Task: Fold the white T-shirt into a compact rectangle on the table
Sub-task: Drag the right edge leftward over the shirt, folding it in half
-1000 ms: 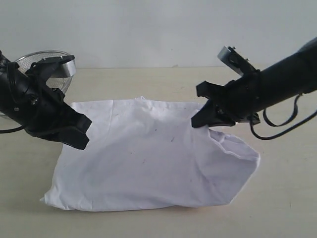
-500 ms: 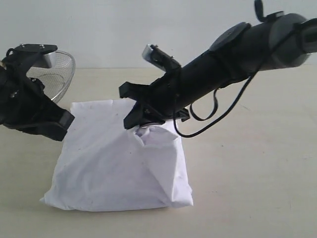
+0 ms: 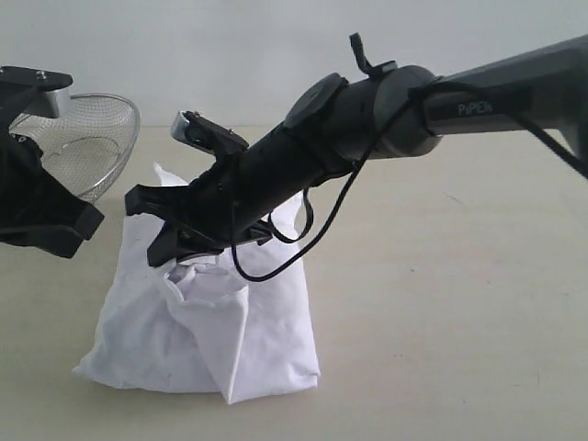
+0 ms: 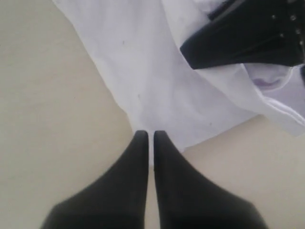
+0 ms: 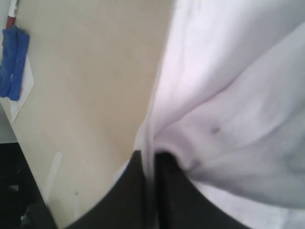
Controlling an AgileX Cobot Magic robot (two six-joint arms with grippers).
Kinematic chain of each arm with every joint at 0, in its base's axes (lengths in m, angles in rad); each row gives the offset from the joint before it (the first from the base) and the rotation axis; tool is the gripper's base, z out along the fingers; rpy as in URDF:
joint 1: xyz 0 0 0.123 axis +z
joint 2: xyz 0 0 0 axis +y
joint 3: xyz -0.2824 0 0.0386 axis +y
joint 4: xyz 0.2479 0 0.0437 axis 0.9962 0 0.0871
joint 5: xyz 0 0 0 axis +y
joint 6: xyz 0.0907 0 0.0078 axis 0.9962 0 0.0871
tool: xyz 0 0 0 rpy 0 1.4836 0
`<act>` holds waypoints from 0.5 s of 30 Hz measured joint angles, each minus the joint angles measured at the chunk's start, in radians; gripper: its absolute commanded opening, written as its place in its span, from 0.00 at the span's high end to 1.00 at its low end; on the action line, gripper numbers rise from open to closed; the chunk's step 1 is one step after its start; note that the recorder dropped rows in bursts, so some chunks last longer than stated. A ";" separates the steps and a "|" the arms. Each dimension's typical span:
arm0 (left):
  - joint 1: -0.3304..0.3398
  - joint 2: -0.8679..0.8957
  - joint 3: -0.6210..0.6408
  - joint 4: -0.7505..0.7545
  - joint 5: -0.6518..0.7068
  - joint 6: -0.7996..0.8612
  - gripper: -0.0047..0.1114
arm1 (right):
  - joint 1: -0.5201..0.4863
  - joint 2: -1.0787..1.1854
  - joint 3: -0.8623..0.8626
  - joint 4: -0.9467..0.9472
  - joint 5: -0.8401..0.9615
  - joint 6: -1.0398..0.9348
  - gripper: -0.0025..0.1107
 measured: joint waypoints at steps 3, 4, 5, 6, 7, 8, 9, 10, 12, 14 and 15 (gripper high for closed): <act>0.000 -0.006 0.000 0.007 0.006 -0.002 0.92 | 0.020 0.018 -0.032 0.000 -0.012 0.015 0.98; 0.000 -0.007 0.000 0.007 0.009 -0.004 0.92 | 0.026 0.028 -0.045 -0.002 -0.015 0.022 0.98; 0.000 -0.009 0.000 0.010 0.011 -0.004 0.92 | 0.030 0.035 -0.053 -0.002 -0.022 0.034 0.98; 0.000 -0.009 0.000 0.010 0.014 -0.004 0.92 | 0.033 0.041 -0.060 -0.002 -0.030 0.038 0.98; 0.000 -0.009 0.000 0.012 0.015 -0.004 0.92 | 0.040 0.049 -0.064 -0.002 -0.047 0.047 0.98; 0.000 -0.009 0.000 0.011 0.017 -0.004 0.92 | 0.044 0.054 -0.068 -0.002 -0.061 0.052 0.98; 0.000 -0.009 0.000 0.011 0.020 -0.004 0.92 | 0.051 0.058 -0.068 -0.002 -0.076 0.057 0.98; 0.000 -0.009 0.000 0.011 0.020 -0.004 0.92 | 0.056 0.061 -0.068 -0.002 -0.095 0.063 0.98; 0.000 -0.009 0.000 0.011 0.021 -0.004 0.92 | 0.066 0.068 -0.070 0.000 -0.116 0.067 0.98; 0.000 -0.009 0.000 0.011 0.021 -0.004 0.92 | 0.076 0.072 -0.070 0.002 -0.143 0.072 0.98; 0.000 -0.009 0.000 0.011 0.021 -0.004 0.92 | 0.081 0.073 -0.070 0.004 -0.158 0.078 0.98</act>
